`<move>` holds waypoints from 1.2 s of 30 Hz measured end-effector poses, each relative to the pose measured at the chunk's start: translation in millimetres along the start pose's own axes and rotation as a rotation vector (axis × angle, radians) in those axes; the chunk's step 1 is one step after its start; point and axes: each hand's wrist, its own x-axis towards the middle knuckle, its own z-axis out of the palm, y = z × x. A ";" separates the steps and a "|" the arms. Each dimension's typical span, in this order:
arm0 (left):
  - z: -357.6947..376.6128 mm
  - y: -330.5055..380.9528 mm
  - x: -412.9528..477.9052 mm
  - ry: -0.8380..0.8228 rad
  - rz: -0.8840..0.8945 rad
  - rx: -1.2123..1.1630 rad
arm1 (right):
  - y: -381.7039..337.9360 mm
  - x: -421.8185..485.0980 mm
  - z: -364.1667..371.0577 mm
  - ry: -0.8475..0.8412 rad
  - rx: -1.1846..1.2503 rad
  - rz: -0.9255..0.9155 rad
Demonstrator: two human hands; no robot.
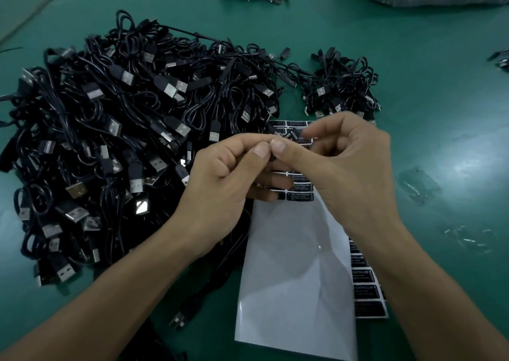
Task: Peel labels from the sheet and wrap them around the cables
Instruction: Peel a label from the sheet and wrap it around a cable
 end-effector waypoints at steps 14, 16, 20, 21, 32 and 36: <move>1.4 -0.6 -2.5 0.075 -0.002 0.069 | 4.8 0.6 3.5 -0.202 0.084 0.019; 1.2 -0.8 -2.1 0.076 -0.019 0.072 | 6.4 1.3 3.0 -0.215 0.030 0.015; -0.9 0.4 0.0 0.066 -0.063 0.065 | 6.6 3.4 1.4 -0.271 0.010 -0.028; -1.8 1.0 0.7 0.056 -0.073 0.062 | 6.7 3.9 -0.1 -0.297 0.036 -0.031; -3.9 -2.7 -1.3 0.051 -0.018 0.133 | 4.8 9.1 -11.3 -0.387 0.186 0.072; -2.4 -2.4 -6.1 0.044 0.150 0.468 | 3.7 9.8 -12.5 -0.364 0.278 0.177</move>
